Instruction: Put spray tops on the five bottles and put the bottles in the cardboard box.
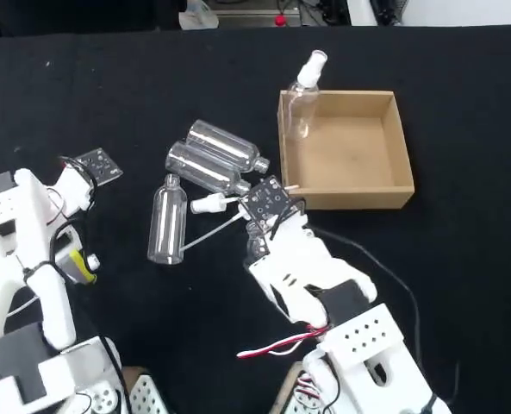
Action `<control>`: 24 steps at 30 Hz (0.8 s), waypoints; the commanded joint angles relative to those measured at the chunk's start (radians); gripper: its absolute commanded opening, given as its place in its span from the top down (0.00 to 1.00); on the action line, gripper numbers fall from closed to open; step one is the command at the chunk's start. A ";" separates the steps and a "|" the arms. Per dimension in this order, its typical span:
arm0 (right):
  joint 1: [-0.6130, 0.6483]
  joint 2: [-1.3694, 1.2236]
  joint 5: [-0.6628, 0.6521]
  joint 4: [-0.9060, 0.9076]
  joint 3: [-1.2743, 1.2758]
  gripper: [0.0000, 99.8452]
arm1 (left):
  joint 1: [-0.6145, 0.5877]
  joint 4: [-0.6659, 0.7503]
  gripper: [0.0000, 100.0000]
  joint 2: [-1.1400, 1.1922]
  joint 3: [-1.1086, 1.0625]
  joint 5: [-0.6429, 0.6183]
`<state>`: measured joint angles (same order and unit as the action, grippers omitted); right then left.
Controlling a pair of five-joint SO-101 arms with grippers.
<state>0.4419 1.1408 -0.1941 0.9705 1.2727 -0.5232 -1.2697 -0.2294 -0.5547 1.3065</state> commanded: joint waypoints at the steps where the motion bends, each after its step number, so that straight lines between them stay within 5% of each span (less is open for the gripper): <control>1: 0.014 0.021 0.005 -0.021 -0.008 0.99 | 0.005 0.081 0.70 0.048 -0.004 0.003; 24: 0.014 0.021 0.002 -0.021 -0.010 0.99 | -0.008 0.328 0.71 0.089 -0.136 -0.080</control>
<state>0.4419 1.1408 -0.1941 0.9705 1.2727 -0.5232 -0.9582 -0.1312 -0.6928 1.2436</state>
